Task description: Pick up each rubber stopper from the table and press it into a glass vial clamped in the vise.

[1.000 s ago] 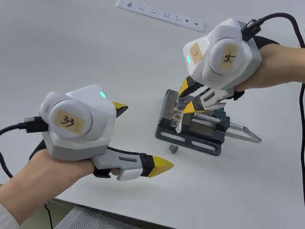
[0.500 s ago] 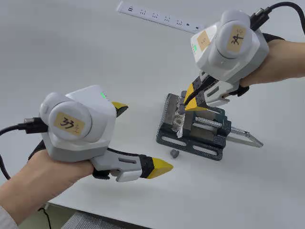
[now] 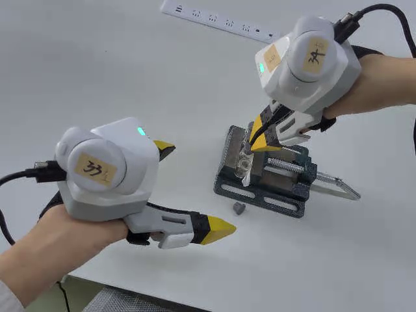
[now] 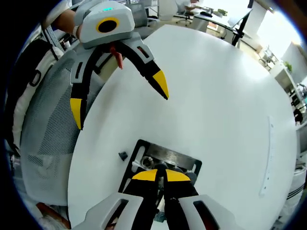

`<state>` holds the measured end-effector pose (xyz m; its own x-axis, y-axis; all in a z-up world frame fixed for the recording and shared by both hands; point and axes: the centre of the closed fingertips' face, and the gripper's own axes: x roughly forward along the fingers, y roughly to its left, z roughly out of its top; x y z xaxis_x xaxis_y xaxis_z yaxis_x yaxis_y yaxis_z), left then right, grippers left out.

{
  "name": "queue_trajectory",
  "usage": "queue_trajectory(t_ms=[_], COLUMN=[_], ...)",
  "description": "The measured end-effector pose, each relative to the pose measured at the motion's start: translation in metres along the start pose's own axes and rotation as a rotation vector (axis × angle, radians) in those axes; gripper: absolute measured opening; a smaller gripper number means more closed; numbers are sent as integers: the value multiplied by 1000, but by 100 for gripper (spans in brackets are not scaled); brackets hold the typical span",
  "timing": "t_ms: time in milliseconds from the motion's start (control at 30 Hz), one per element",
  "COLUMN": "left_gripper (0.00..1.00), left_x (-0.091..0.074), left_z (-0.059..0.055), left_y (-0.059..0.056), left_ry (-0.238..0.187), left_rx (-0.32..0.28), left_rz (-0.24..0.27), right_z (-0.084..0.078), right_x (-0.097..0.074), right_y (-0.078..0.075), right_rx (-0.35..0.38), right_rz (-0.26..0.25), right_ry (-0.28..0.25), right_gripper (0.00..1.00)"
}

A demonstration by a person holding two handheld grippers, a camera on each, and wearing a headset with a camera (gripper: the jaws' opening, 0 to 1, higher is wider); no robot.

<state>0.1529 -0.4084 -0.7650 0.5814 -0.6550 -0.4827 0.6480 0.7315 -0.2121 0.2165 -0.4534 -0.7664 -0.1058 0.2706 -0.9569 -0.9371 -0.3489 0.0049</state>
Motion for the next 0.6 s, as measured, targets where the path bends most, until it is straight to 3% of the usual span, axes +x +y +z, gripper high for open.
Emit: queue_trajectory(t_ms=[600], left_gripper=[92], left_x=[2], left_z=[-1], left_y=[1], left_ry=[-8], left_rx=[-16], left_rz=[6], right_z=[-3], right_x=[1], right_y=[2], right_rx=[-8], right_rz=[71], right_ry=[90], right_gripper=[0])
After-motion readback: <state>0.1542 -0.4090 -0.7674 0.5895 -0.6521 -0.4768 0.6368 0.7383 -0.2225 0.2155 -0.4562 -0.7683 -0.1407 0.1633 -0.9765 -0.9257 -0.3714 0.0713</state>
